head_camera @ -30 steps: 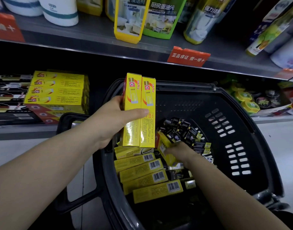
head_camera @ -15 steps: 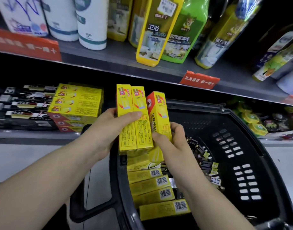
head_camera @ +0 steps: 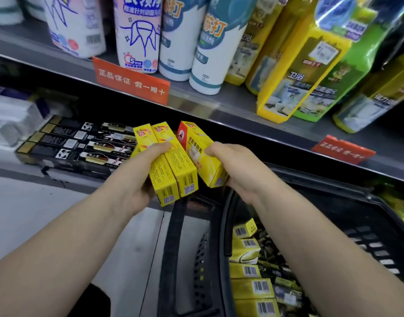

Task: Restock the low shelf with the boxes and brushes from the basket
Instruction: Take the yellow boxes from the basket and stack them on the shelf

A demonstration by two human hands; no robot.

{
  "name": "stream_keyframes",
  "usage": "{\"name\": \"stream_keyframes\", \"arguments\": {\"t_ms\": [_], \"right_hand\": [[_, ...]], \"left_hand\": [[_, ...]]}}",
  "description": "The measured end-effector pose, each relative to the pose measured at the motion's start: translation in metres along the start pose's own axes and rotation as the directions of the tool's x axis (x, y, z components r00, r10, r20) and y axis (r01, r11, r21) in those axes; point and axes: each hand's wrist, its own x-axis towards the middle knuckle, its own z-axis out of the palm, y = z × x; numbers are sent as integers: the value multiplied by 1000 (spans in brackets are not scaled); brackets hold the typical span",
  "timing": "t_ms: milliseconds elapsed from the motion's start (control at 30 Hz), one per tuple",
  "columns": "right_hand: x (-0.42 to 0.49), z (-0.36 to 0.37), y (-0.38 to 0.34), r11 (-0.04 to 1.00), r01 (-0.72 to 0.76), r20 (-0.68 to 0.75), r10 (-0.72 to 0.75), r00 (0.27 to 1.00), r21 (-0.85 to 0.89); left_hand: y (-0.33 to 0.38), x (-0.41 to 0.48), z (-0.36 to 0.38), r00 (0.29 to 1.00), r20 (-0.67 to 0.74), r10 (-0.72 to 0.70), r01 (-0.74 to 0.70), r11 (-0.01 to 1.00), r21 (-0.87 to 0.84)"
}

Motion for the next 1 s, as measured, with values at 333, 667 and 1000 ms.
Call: {"name": "stream_keyframes", "arguments": {"t_ms": [333, 667, 1000], "right_hand": [[113, 24, -9, 472, 173, 111, -158, 981, -864], [196, 33, 18, 508, 133, 96, -97, 991, -851], [214, 40, 37, 625, 77, 130, 39, 991, -777]], "left_hand": [[-1, 49, -54, 914, -405, 3, -61, 990, -130], [-17, 73, -48, 945, -319, -72, 24, 988, -154], [-18, 80, -42, 943, -325, -76, 7, 978, -208]]}}
